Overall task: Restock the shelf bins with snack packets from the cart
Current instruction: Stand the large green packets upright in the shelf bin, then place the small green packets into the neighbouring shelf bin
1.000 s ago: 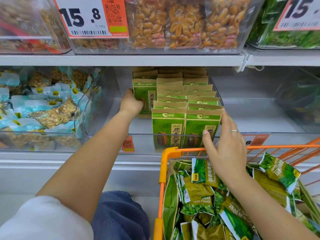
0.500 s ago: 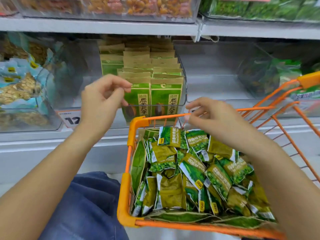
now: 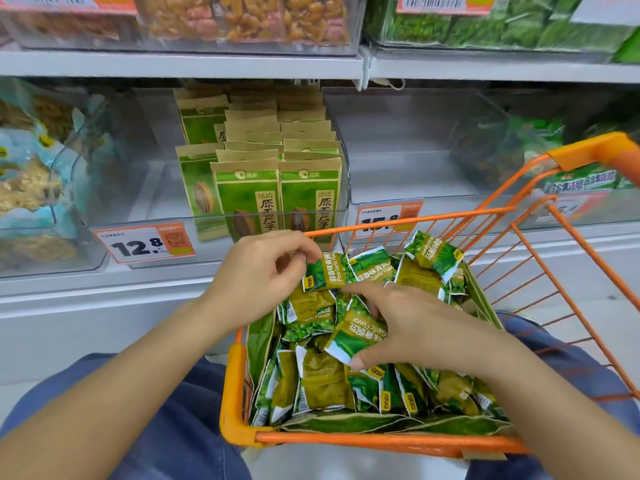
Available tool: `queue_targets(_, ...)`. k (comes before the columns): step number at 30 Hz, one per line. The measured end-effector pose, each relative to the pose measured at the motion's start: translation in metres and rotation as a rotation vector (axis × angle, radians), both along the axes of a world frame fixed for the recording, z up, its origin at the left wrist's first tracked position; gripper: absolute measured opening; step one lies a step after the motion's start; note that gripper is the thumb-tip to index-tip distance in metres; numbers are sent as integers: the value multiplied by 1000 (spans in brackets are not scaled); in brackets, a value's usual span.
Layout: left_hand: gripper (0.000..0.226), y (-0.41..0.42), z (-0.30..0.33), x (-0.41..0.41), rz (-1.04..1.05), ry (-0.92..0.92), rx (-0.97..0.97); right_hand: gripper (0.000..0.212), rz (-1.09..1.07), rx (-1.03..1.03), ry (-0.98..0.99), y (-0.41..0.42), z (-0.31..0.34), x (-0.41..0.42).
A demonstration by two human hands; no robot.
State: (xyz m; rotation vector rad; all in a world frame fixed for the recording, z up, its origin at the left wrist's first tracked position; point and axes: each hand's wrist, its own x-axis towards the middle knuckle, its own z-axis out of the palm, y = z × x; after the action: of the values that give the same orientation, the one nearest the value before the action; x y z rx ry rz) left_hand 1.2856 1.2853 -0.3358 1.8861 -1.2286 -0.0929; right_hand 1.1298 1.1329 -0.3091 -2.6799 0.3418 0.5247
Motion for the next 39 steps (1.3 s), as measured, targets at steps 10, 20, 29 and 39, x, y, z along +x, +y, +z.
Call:
queue_targets(10, 41, -12, 14, -11, -190, 697, 111, 46, -355, 496, -444, -24, 12, 19)
queue_targets(20, 18, -72, 33, -35, -117, 812, 81, 58, -643, 190, -860, -36, 20, 47)
queue_targets(29, 26, -118, 48, -10, -94, 239, 97, 20, -566, 763, -809, -87, 21, 21)
queue_targets(39, 36, -115, 25, 28, 242, -908, 168, 13, -643, 488, -739, -149, 39, 86)
